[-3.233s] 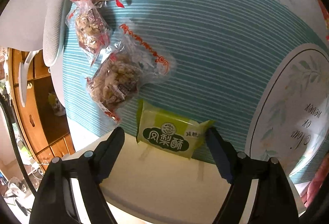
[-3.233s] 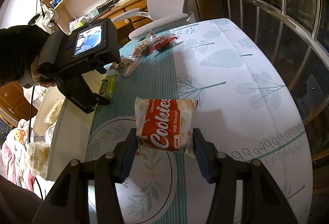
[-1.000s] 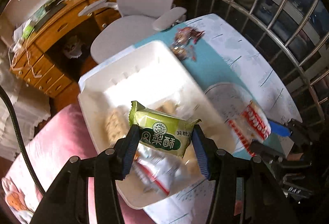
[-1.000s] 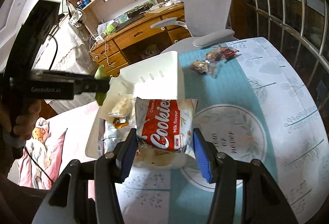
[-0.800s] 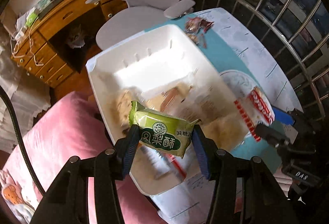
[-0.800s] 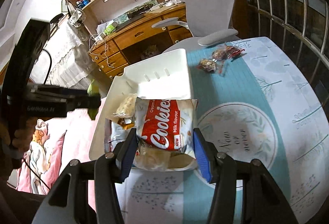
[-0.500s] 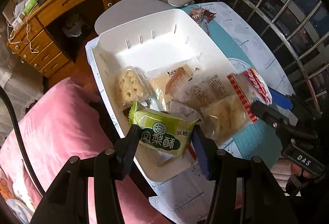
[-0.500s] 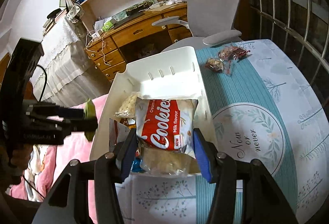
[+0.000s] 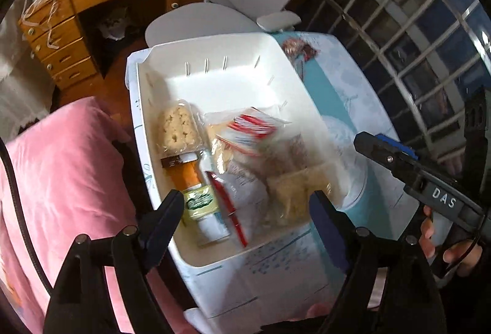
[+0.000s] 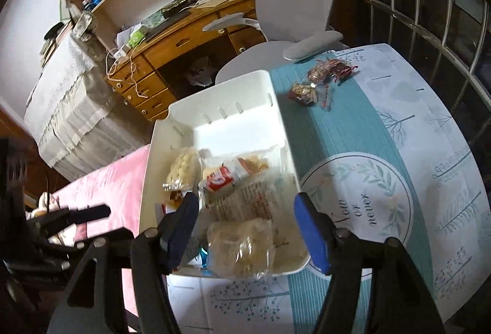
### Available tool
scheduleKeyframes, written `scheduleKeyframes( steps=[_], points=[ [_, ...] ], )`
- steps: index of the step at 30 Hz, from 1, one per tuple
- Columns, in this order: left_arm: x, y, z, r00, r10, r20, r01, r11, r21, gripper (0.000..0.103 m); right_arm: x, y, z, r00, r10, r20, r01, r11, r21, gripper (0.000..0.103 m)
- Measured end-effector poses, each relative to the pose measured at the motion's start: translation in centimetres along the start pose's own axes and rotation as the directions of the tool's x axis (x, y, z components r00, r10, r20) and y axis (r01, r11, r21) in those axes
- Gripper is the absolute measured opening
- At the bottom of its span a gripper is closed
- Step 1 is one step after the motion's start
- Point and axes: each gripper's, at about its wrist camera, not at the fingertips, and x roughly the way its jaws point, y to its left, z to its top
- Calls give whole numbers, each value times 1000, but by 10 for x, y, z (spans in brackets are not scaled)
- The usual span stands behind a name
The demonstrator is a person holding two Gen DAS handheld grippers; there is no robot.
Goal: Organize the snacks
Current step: 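Open both grippers to drop the packets into the tray, then move both grippers to the small nut bags on the cloth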
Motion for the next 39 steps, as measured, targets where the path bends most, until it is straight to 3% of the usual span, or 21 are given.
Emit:
scheduleKeyframes(
  steps=[6,8,12,20,27,35,39],
  points=[
    [-3,-21,3,998,51,29,-49,997,-54,87,-13,-10,26,999,38,-17,-37,998,45,66],
    [-2,-29,4,997,64,31,-62,996,-71,87,-21,-13,34,999,38,-5,-38,999,37,72],
    [-6,-53,7,993,97,69,-91,992,-87,87,-33,-23,45,999,49,13,-49,998,31,75],
    [3,-103,17,977,187,104,-162,963,-215,87,-34,-72,64,995,99,-13,-99,995,16,77],
    [25,-152,40,978,191,80,-145,907,-396,87,-34,-125,98,980,188,-59,-191,980,-61,77],
    [64,-187,73,980,197,32,-153,844,-514,88,-19,-176,142,978,186,-91,-197,972,-130,78],
    [90,-190,91,977,211,15,-163,794,-586,88,5,-196,164,981,169,-93,-181,973,-143,78]
  ],
)
